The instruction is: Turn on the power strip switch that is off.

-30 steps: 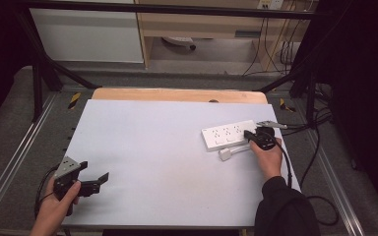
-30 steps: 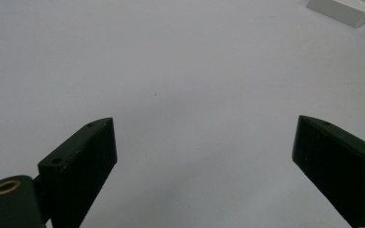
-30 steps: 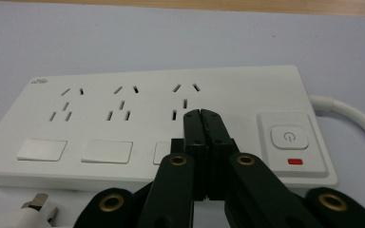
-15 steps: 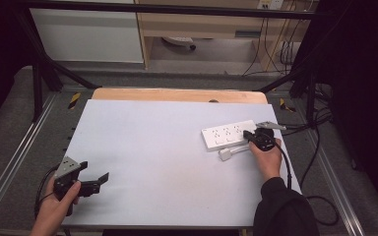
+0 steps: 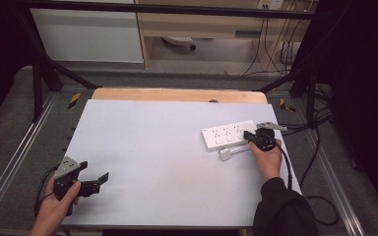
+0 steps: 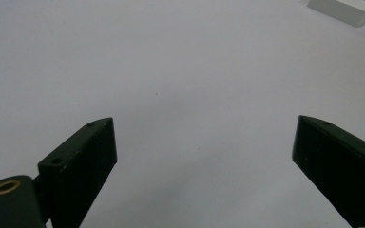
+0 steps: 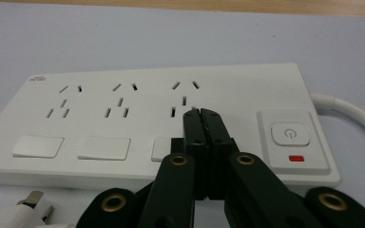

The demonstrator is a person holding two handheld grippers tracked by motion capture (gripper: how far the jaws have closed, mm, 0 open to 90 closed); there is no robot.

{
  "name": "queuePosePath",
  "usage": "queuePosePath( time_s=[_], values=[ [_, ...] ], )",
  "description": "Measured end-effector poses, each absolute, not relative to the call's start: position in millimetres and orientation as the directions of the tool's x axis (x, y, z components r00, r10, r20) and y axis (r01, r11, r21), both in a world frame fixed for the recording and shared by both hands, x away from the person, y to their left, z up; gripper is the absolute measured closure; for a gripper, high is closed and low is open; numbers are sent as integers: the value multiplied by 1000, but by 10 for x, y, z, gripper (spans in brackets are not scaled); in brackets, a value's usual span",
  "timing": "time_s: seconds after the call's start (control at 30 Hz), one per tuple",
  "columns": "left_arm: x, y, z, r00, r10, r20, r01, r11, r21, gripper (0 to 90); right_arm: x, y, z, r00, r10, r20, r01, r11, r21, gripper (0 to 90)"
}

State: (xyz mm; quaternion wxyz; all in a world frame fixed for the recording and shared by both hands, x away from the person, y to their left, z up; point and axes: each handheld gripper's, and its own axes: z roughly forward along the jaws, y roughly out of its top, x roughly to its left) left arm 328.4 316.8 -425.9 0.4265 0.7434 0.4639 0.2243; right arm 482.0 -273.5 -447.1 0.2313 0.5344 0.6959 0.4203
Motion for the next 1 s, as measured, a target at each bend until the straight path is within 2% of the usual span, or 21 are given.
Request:
queuePosePath(
  time_s=[1.0],
  values=[
    [3285,3173,-4258,468,882,-61,495,-204,844,77,4852,-2690,-4475,-324,934,152,550,55,834,900]
  ],
)
